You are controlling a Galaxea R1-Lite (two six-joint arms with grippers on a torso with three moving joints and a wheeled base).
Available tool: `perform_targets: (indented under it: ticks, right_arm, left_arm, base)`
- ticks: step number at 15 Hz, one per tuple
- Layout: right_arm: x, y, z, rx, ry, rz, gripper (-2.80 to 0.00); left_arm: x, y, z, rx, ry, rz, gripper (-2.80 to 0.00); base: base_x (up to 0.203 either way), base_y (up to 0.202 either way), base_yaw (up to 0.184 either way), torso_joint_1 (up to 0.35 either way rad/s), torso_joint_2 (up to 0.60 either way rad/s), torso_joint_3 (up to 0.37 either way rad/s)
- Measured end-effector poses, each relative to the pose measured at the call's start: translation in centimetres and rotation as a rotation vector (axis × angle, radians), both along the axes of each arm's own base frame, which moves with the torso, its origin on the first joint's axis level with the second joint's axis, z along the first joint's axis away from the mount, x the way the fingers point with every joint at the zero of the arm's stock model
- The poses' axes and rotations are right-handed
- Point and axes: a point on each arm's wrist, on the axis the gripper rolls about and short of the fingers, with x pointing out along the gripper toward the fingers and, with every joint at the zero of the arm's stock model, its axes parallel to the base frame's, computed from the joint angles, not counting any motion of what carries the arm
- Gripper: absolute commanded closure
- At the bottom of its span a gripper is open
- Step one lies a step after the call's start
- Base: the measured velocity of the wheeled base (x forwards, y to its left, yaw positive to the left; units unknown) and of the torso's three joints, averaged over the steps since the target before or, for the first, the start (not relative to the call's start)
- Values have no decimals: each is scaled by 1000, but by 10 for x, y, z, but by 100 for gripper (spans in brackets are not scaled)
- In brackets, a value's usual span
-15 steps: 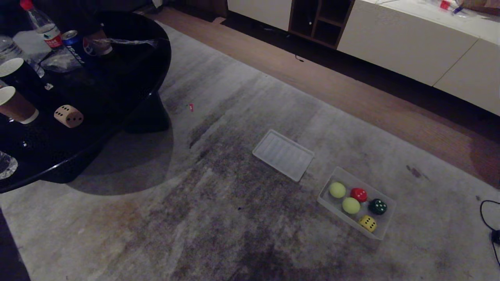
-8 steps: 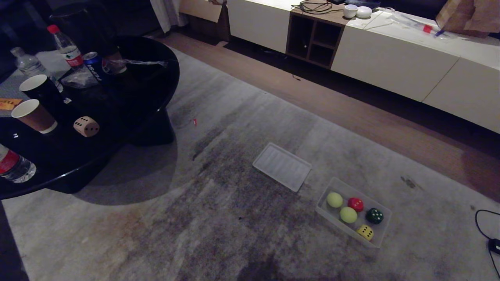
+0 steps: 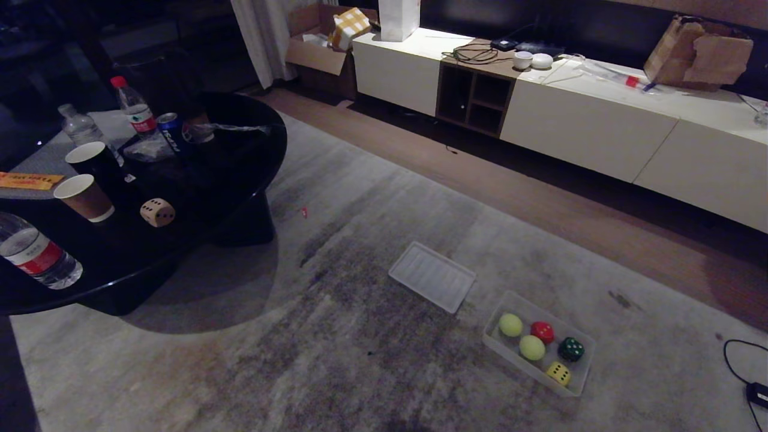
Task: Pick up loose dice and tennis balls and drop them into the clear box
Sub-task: Pick up toys out of the box
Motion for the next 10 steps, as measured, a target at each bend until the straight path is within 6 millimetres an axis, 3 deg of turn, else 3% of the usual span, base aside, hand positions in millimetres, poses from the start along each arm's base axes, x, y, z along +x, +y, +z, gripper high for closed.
perform_targets:
  ticks: [10]
  right_arm:
    - [0, 0, 0, 0, 0, 0, 0]
  left_arm:
    - [0, 0, 0, 1, 0, 0, 0]
  base:
    - [0, 0, 0, 3, 5, 202]
